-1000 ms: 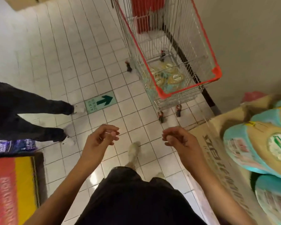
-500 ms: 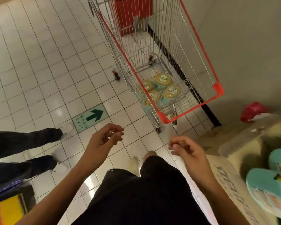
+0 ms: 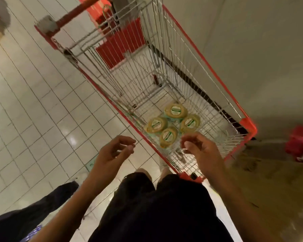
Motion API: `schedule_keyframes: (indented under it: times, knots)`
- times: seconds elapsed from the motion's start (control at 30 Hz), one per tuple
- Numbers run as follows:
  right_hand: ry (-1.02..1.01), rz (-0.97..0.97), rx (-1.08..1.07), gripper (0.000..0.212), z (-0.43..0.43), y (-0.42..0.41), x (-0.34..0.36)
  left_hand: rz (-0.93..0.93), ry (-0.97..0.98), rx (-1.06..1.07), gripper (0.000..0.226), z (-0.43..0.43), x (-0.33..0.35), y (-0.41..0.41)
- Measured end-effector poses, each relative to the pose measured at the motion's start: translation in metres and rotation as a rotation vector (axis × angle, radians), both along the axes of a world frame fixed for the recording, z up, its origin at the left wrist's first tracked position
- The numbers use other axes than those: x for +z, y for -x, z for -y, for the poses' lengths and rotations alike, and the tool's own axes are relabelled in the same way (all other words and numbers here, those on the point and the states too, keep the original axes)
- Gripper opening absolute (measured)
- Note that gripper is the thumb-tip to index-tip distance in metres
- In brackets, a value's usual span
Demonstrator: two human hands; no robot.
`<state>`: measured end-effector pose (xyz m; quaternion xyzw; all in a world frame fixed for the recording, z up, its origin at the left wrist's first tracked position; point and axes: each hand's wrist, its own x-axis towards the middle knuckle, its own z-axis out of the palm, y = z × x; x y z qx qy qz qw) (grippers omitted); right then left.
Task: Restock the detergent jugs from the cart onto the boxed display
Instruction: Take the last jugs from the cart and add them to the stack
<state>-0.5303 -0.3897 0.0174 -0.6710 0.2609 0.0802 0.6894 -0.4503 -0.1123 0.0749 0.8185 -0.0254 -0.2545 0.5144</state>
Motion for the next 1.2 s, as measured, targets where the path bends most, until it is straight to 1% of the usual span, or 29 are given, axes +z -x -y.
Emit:
schedule_keyframes:
  times: [0.07,0.17,0.2,0.27,0.33,0.37,0.43,0.53,0.63,0.73,0.77,0.83,0.87,0.93,1.0,1.1,1.2]
  knots:
    - [0.037,-0.021,0.021,0.024,0.007,-0.043,-0.006,-0.029,-0.029,-0.023,0.020,0.005,-0.002,-0.040]
    - [0.101,-0.054,0.053,0.021,0.013,-0.103,-0.022,-0.042,-0.078,-0.119,0.023,0.024,-0.014,-0.101]
    - [0.150,-0.059,0.084,0.022,0.016,-0.122,-0.031,-0.040,-0.092,-0.160,0.021,0.034,-0.026,-0.121]
    - [0.283,-0.073,0.163,0.023,0.021,-0.155,-0.059,-0.047,-0.128,-0.229,0.011,0.055,-0.066,-0.158]
    - [0.415,-0.116,0.243,0.017,0.030,-0.185,-0.102,-0.092,-0.212,-0.305,0.016,0.078,-0.123,-0.190]
    - [0.476,-0.154,0.290,0.019,0.034,-0.197,-0.125,-0.143,-0.280,-0.348,0.024,0.087,-0.152,-0.200]
    - [0.590,-0.239,0.379,0.029,0.043,-0.221,-0.171,-0.210,-0.419,-0.447,0.047,0.102,-0.211,-0.217]
    - [0.751,-0.381,0.533,0.044,0.050,-0.246,-0.241,-0.240,-0.615,-0.648,0.073,0.112,-0.300,-0.230]
    - [0.863,-0.550,0.736,0.072,0.053,-0.255,-0.310,-0.257,-0.753,-0.754,0.093,0.115,-0.383,-0.234]
    - [0.998,-0.625,0.876,0.106,0.053,-0.258,-0.369,-0.310,-0.880,-0.805,0.130,0.115,-0.450,-0.223]
    - [1.029,-0.629,0.878,0.112,0.054,-0.260,-0.386,-0.338,-0.886,-0.796,0.140,0.116,-0.469,-0.216]
    - [1.078,-0.617,0.840,0.117,0.057,-0.265,-0.416,-0.359,-0.869,-0.751,0.148,0.120,-0.500,-0.199]
    - [1.085,-0.612,0.811,0.119,0.062,-0.268,-0.430,-0.331,-0.850,-0.708,0.146,0.122,-0.513,-0.190]
    - [1.070,-0.613,0.757,0.116,0.069,-0.269,-0.454,-0.201,-0.832,-0.614,0.143,0.120,-0.530,-0.174]
    - [1.076,-0.616,0.738,0.118,0.075,-0.268,-0.472,-0.090,-0.813,-0.589,0.144,0.118,-0.541,-0.167]
    - [1.069,-0.579,0.718,0.133,0.077,-0.269,-0.491,-0.037,-0.724,-0.598,0.142,0.121,-0.554,-0.173]
    - [1.074,-0.540,0.733,0.146,0.076,-0.281,-0.500,-0.006,-0.674,-0.613,0.141,0.123,-0.558,-0.189]
